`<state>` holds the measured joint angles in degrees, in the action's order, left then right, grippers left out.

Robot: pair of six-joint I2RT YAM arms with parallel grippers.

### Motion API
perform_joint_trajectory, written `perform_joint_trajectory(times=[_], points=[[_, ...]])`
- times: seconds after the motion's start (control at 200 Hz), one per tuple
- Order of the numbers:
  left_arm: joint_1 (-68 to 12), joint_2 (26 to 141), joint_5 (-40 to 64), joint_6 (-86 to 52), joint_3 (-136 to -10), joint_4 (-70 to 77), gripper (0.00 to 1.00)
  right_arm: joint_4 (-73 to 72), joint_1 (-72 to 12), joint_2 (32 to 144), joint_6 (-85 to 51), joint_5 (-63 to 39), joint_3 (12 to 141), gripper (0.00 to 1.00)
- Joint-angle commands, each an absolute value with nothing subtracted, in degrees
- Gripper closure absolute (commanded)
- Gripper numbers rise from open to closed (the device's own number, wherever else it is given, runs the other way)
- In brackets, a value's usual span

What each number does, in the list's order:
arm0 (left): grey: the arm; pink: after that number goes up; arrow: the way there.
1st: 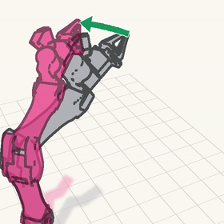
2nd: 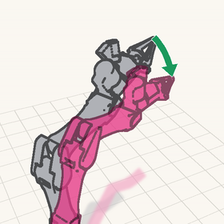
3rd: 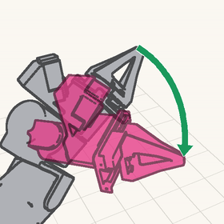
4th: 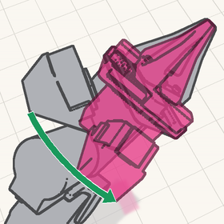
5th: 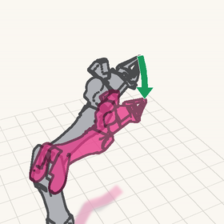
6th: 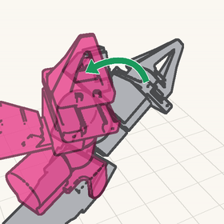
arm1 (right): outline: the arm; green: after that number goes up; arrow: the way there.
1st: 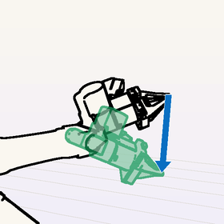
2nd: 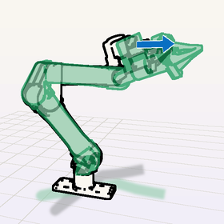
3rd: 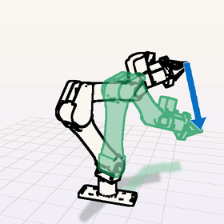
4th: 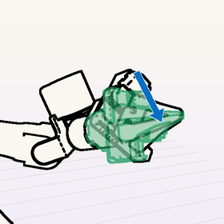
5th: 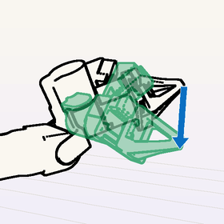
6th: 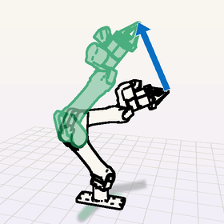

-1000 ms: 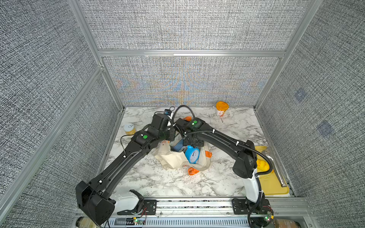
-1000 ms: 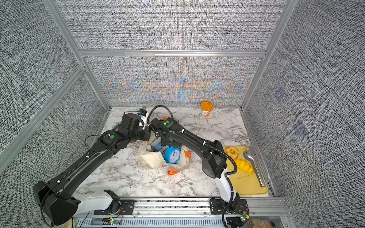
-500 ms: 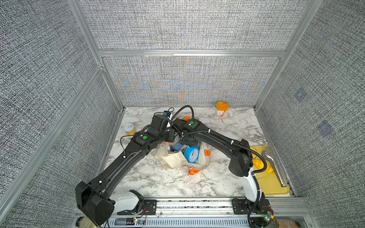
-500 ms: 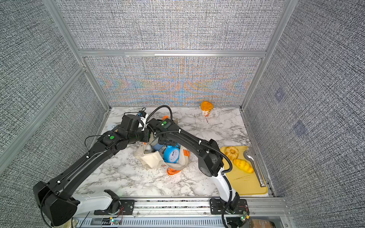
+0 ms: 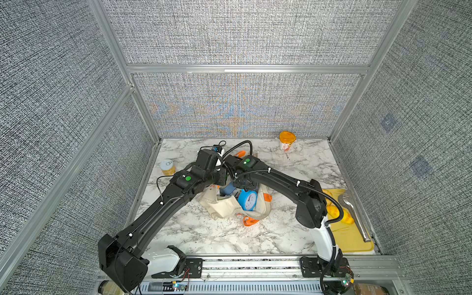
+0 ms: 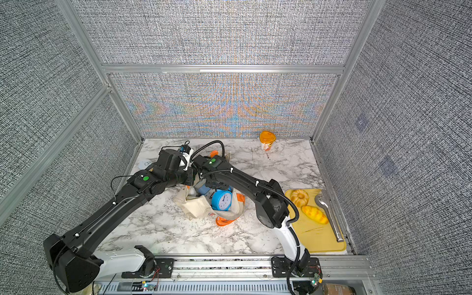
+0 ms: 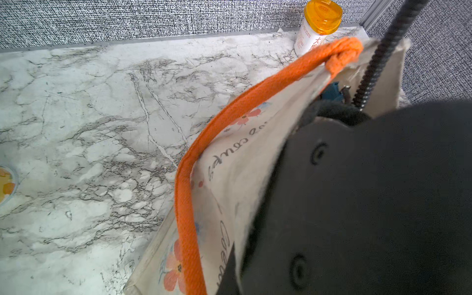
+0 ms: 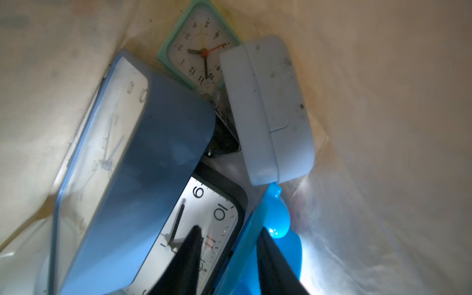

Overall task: Take the alarm clock out of the canvas bag
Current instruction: Pick up the alarm from the canvas bag.

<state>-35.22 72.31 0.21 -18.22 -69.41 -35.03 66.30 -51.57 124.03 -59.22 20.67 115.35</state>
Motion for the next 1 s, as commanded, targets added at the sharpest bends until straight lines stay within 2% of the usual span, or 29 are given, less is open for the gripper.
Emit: perform_joint_trajectory(times=[0.0,0.12,0.335,0.545,0.99], points=[[-35.9,72.1,8.1,-14.2,-69.5,-29.7,1.00,66.3,-51.7,124.0,-59.7,21.4,115.0,0.68],[-35.9,72.1,8.1,-14.4,-69.3,-29.7,1.00,65.8,-51.8,123.3,-59.1,21.4,115.3,0.76],[-35.9,72.0,7.8,-14.5,-69.2,-29.5,1.00,65.6,-52.5,121.9,-57.7,21.4,115.6,0.78],[-35.9,72.0,7.5,-14.8,-69.0,-29.2,1.00,65.7,-53.6,120.7,-56.4,21.6,115.6,0.88],[-35.8,72.1,6.9,-17.0,-68.2,-28.8,1.00,64.9,-57.4,116.5,-50.5,25.7,116.9,0.93]])
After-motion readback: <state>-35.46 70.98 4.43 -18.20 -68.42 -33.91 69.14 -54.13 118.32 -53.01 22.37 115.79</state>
